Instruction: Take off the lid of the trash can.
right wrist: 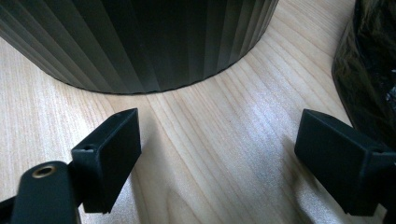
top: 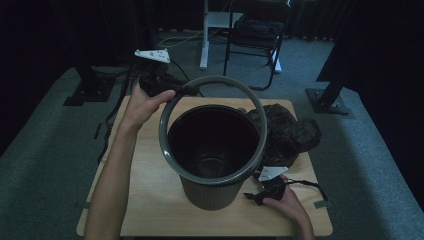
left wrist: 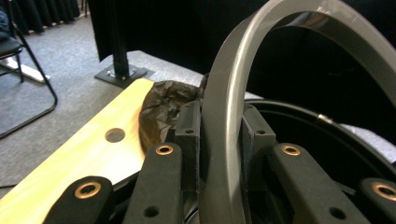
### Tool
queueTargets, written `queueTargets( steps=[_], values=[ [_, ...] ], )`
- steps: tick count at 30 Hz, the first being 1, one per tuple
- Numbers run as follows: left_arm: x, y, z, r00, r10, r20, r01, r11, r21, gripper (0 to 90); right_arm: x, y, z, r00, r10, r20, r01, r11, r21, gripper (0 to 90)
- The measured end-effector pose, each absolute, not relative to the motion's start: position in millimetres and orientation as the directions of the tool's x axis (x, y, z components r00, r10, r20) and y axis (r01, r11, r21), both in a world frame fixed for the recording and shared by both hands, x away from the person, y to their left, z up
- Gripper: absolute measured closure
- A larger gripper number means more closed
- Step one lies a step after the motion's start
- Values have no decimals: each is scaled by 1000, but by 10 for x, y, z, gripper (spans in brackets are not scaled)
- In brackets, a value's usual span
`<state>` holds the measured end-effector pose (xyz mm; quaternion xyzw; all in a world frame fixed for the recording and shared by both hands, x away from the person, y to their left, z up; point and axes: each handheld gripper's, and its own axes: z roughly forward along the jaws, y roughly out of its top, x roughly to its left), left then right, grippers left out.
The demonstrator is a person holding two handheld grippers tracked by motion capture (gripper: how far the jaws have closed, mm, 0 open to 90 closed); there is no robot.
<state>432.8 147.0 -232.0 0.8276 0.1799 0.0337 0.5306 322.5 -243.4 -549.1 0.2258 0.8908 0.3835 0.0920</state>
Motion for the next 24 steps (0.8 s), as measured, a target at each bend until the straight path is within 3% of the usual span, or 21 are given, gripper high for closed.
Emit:
queueTargets(
  steps=[24],
  values=[
    [4298, 1633, -2271, 923, 364, -125, 276, -399, 874, 736, 3226, -2434, -5491, -881, 473, 10, 332, 604, 725, 141]
  ],
)
